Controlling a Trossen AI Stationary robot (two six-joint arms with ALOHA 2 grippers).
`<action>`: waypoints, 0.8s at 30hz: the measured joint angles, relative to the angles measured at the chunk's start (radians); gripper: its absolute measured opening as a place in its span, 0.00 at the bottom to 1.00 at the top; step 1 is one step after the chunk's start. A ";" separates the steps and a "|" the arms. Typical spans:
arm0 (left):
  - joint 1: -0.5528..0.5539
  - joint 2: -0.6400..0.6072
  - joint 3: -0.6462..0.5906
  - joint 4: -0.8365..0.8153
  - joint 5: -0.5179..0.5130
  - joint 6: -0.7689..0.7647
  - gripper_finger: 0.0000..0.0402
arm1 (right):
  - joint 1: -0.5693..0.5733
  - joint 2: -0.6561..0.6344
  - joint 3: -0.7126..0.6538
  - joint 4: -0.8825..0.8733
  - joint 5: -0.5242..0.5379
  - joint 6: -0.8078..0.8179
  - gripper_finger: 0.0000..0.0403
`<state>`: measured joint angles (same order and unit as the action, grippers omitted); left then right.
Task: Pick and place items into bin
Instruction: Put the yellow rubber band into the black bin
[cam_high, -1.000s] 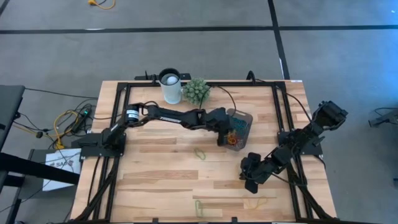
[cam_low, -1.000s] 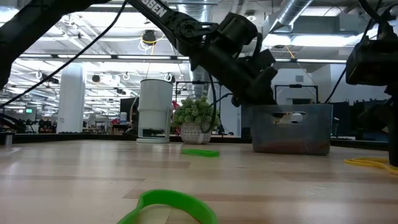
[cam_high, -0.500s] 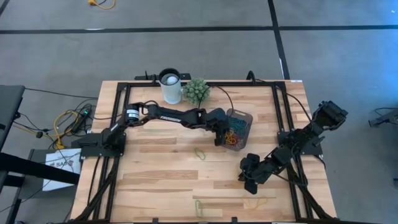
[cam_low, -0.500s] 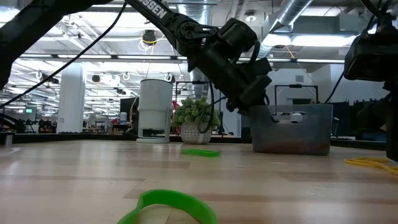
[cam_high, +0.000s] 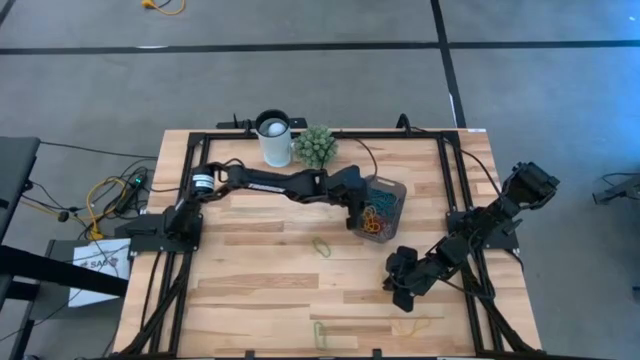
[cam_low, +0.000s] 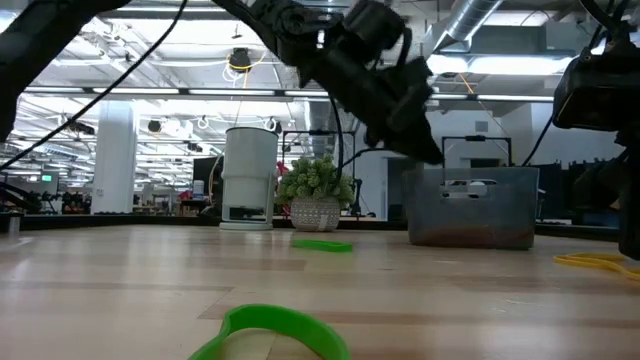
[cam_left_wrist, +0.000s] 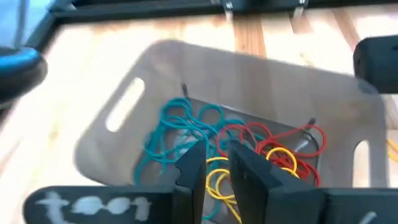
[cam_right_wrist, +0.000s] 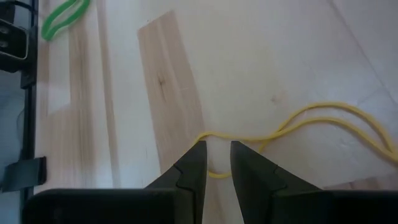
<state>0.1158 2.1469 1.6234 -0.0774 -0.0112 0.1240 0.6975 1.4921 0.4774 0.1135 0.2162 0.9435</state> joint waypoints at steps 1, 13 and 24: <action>0.000 -0.017 0.000 -0.011 -0.006 0.008 0.15 | 0.000 0.000 0.000 -0.001 0.012 0.000 0.16; -0.025 -0.321 0.000 -0.294 -0.056 0.018 0.15 | -0.057 -0.001 0.000 -0.001 0.037 -0.061 0.16; -0.104 -0.619 0.002 -0.520 -0.221 0.087 0.15 | -0.052 -0.257 0.144 -0.316 -0.083 -0.226 0.16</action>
<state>0.0120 1.5274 1.6249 -0.5971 -0.2326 0.2112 0.6458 1.2353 0.6217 -0.2022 0.1333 0.7174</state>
